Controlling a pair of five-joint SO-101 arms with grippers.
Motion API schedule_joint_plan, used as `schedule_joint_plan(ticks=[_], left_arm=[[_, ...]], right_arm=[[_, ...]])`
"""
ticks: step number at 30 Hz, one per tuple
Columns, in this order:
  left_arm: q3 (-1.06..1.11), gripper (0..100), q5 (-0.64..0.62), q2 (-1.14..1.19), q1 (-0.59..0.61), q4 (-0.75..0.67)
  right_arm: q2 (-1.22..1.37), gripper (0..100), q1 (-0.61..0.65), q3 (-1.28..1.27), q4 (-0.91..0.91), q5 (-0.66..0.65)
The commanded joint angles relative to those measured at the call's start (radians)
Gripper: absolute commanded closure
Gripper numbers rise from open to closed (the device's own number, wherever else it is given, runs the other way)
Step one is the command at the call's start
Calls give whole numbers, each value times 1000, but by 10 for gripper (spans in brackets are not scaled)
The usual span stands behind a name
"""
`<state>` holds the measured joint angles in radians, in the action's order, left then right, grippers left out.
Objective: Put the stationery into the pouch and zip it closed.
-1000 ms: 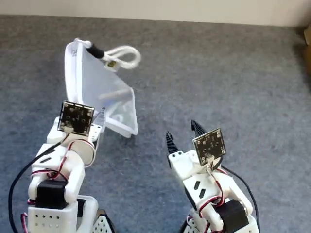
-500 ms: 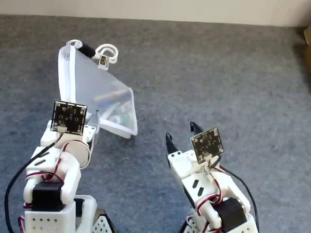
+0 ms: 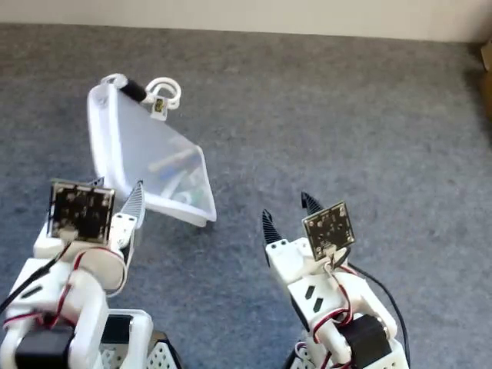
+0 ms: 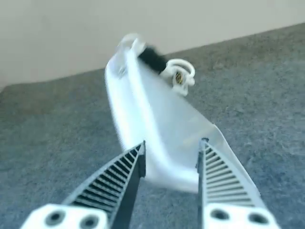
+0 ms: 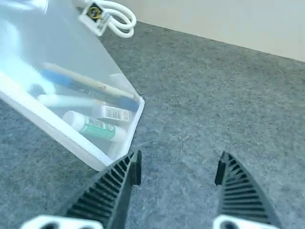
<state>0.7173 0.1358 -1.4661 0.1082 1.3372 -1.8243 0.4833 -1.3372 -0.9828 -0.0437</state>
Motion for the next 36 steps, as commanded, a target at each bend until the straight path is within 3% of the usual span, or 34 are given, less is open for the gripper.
schedule_joint_plan(ticks=[1,12,16,19,23,28,36], left_arm=[[-137,822,-8,-2,13,52],[-104,824,-12,-2,13,75],[-79,923,-12,-2,7,74],[-77,996,-12,-15,7,60],[15,994,-14,-134,7,0],[159,994,-15,-372,5,-29],[239,993,-15,-329,5,-32]], right_arm=[[12,761,8,13,31,2],[12,761,7,15,31,8],[12,768,2,16,31,9],[12,850,2,18,38,2],[12,952,2,50,104,0],[12,957,2,99,102,0],[10,957,2,128,105,0]])
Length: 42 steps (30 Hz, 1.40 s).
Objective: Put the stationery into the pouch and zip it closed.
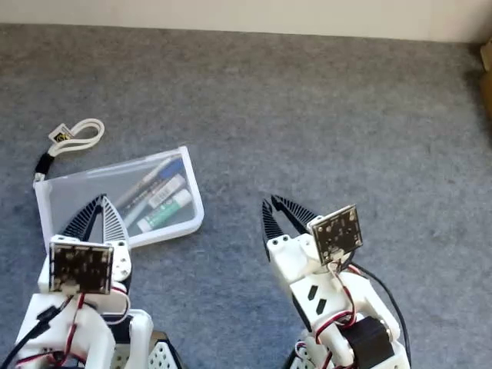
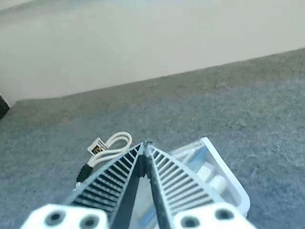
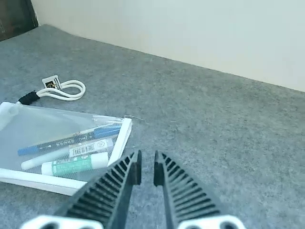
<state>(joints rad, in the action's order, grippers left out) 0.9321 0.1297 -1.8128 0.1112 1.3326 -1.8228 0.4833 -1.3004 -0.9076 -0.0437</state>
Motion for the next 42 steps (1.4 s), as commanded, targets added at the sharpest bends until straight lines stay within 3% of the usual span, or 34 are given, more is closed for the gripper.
schedule_joint_plan(ticks=[1,11,17,28,37,42], left_arm=[[36,993,-9,18,2,-28],[166,993,-3,18,2,-28],[248,993,-3,18,2,-44],[499,992,-3,18,4,-232],[722,992,-3,18,5,-423],[765,992,-2,18,5,-485]], right_arm=[[8,957,2,107,28,0],[8,957,1,209,18,0],[8,957,1,209,-137,0],[8,961,1,193,-423,3],[8,961,-173,-91,-283,2],[8,961,-183,-236,-188,2]])
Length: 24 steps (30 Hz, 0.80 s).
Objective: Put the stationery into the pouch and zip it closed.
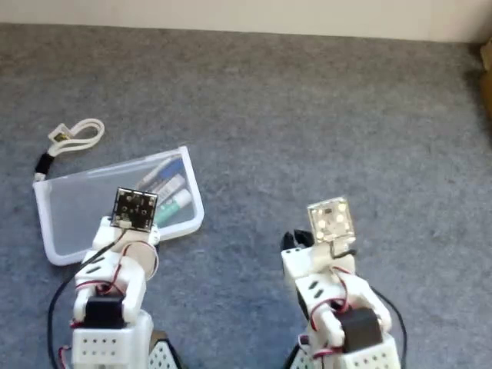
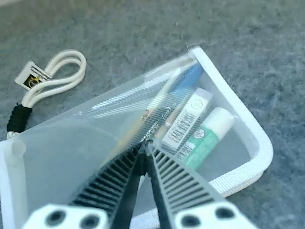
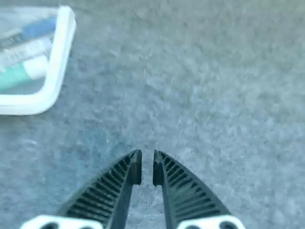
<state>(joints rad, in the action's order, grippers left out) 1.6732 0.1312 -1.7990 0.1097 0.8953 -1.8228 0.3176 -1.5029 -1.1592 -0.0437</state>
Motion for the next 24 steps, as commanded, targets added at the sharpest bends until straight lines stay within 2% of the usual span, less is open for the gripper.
schedule_joint_plan(ticks=[1,7,19,24], left_arm=[[24,992,-3,4,5,-48],[24,993,-5,13,5,-40],[24,993,-5,5,10,311],[24,993,-8,5,10,391]], right_arm=[[8,961,-18,-58,77,3],[8,961,-18,-196,153,2],[19,961,-19,-280,183,2],[16,961,-19,-280,54,2]])
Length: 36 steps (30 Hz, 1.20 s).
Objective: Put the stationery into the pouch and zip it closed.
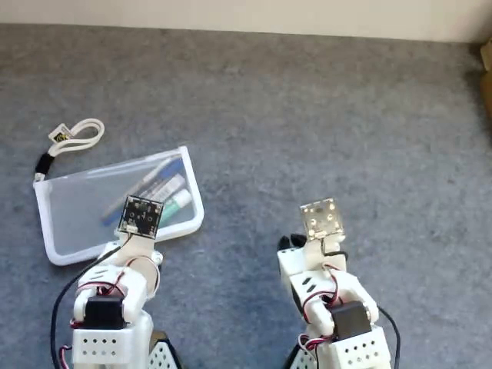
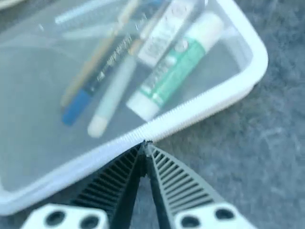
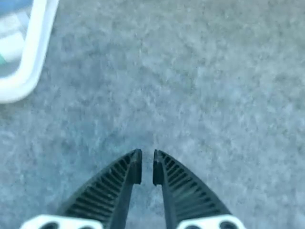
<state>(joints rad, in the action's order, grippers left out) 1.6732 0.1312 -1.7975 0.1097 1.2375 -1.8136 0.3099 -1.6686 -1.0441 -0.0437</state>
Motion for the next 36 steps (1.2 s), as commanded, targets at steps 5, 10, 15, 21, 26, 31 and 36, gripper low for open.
schedule_joint_plan(ticks=[5,10,15,21,26,31,36], left_arm=[[24,993,-8,4,7,61],[24,993,-6,4,5,61],[24,993,-8,4,5,58],[24,993,-8,4,10,61],[24,993,-8,4,7,61],[24,993,-8,4,7,61],[24,993,-8,4,7,61]], right_arm=[[2,961,-12,-114,-128,2],[1,961,-12,-114,-177,2],[1,961,-12,-114,-177,2],[1,961,-12,-114,-177,2],[1,961,-12,-114,-177,2],[1,961,-12,-114,-177,2],[1,961,-12,-114,-177,2]])
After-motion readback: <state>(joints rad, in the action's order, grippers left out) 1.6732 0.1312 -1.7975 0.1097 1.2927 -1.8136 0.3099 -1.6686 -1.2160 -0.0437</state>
